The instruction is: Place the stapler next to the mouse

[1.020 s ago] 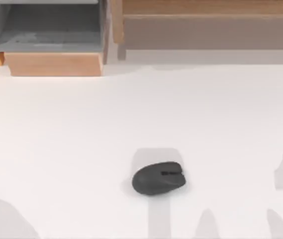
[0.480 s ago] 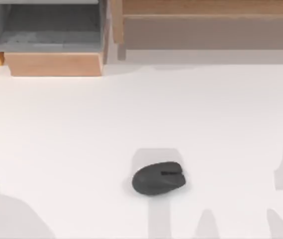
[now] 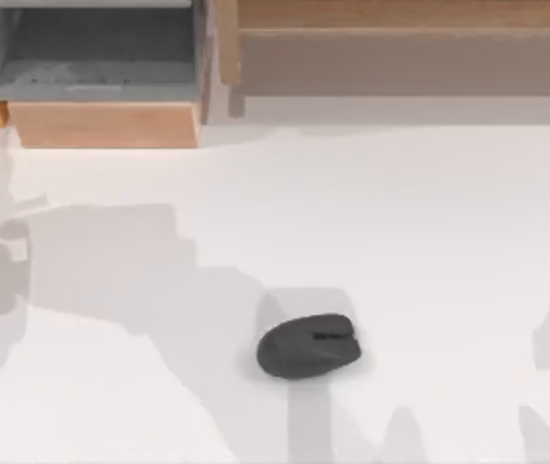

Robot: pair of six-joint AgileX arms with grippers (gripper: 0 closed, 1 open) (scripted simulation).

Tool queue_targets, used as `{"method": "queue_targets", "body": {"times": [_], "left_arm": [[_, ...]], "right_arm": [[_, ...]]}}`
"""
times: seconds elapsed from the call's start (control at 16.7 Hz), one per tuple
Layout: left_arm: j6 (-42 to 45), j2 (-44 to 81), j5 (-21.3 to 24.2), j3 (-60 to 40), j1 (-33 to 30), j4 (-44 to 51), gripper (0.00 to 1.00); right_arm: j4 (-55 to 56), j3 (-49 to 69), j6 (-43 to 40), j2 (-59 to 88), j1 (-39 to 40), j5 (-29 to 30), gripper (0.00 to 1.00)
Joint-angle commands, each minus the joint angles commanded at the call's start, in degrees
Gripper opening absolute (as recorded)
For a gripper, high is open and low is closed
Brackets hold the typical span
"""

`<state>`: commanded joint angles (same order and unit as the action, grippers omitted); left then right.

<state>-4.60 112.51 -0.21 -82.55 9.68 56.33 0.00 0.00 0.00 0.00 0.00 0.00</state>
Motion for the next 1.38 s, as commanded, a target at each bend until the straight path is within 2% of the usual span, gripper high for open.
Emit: {"method": "queue_targets", "body": {"times": [0.42,0.6,0.78,0.96,1.38], "left_arm": [[-17.6,16.5,-2.2,-21.9,-28.7,8.5,0.00],[-24.4,22.5,-5.3,-31.4,-39.4,10.3,0.00],[-29.8,26.7,-9.3,-39.0,-47.4,10.7,0.00],[-32.4,28.6,-12.1,-42.9,-51.3,10.5,0.00],[-32.4,28.3,-12.1,-43.1,-51.3,10.5,0.00]], "right_arm": [[0.0,0.0,0.0,0.0,0.0,0.0,1.00],[0.0,0.0,0.0,0.0,0.0,0.0,1.00],[0.0,0.0,0.0,0.0,0.0,0.0,1.00],[0.0,0.0,0.0,0.0,0.0,0.0,1.00],[0.0,0.0,0.0,0.0,0.0,0.0,1.00]]}}
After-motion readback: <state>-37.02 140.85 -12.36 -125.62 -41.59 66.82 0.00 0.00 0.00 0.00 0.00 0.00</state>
